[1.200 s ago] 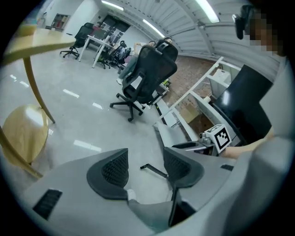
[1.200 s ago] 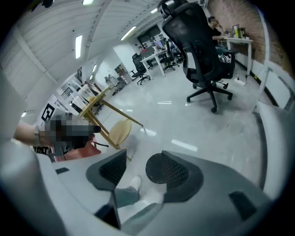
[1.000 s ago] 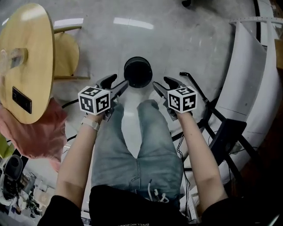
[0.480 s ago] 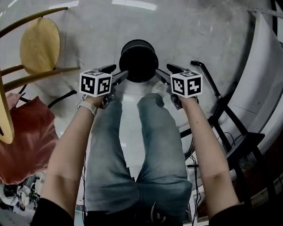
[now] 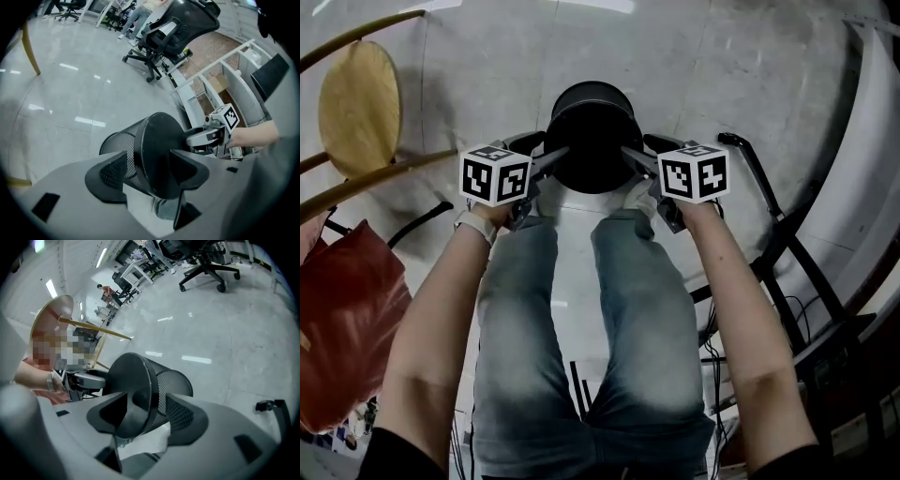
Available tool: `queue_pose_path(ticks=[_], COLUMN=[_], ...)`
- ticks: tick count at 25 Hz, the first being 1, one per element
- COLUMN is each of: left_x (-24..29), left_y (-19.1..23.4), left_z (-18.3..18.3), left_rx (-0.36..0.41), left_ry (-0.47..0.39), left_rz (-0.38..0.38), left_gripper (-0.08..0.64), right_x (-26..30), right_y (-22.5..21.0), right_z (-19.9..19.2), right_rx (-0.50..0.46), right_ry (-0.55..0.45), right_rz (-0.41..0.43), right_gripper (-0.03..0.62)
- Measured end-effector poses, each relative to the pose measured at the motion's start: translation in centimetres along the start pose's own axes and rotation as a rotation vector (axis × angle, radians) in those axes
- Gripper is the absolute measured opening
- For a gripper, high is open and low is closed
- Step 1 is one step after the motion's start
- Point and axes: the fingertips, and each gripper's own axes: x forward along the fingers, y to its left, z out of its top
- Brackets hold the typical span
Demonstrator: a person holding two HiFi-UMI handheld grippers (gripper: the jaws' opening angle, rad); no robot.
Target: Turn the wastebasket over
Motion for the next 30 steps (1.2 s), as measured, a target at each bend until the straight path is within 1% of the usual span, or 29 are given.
queue_pose_path(ticks=[2, 5, 7, 10, 13, 15, 18, 21, 23, 26, 28, 30], left_x=[0.5, 0.8, 0.7, 0.5, 0.2, -0.2, -0.9, -1.4, -1.7, -1.9, -2.1, -2.2], left_y=[0.6, 0.9, 1.0, 0.7, 0.1, -0.3, -0.6, -0.4, -0.3, -0.4, -0.6, -1.0], left_z=[0.0, 0.1, 0.3, 0.5, 1.7, 2.6, 4.7, 7.3, 8.0, 7.2, 5.4, 3.2], left_rx=[-0.003, -0.009, -0.019, -0.017, -0.007, 0.022, 0.081, 0.145, 0.171, 0.191, 0.206, 0.213], left_ry=[0.007, -0.002, -0.012, -0.005, -0.037, -0.070, -0.134, -0.218, -0.261, -0.277, -0.253, -0.211], left_rz=[-0.007, -0.048, -0.061, -0.056, -0.043, -0.026, -0.012, -0.005, -0.002, -0.008, -0.012, -0.013], left_gripper=[0.279, 0.291, 0.290, 0.273, 0.250, 0.250, 0.244, 0.239, 0.236, 0.238, 0.236, 0.238], right_x=[0.9, 1.5, 1.5, 1.1, 0.4, -0.2, -1.1, -1.6, -1.7, -1.8, -1.7, -1.6], right_y=[-0.1, -0.3, -0.4, -0.4, -0.5, -0.4, -0.2, -0.2, 0.0, 0.4, 0.9, 1.5], right_z=[-0.2, -0.1, 0.1, 0.6, 2.1, 3.2, 5.4, 8.1, 8.9, 8.2, 6.5, 4.4], right_rx=[-0.006, 0.004, -0.005, -0.013, 0.007, -0.028, -0.110, -0.190, -0.239, -0.289, -0.322, -0.359], right_ry=[0.010, 0.019, 0.032, 0.022, -0.051, -0.082, -0.131, -0.210, -0.258, -0.292, -0.274, -0.233], right_rz=[0.011, 0.049, 0.069, 0.053, 0.019, 0.010, 0.000, -0.016, -0.022, -0.031, -0.041, -0.051], right_gripper=[0.257, 0.299, 0.301, 0.295, 0.291, 0.291, 0.291, 0.291, 0.291, 0.291, 0.293, 0.293])
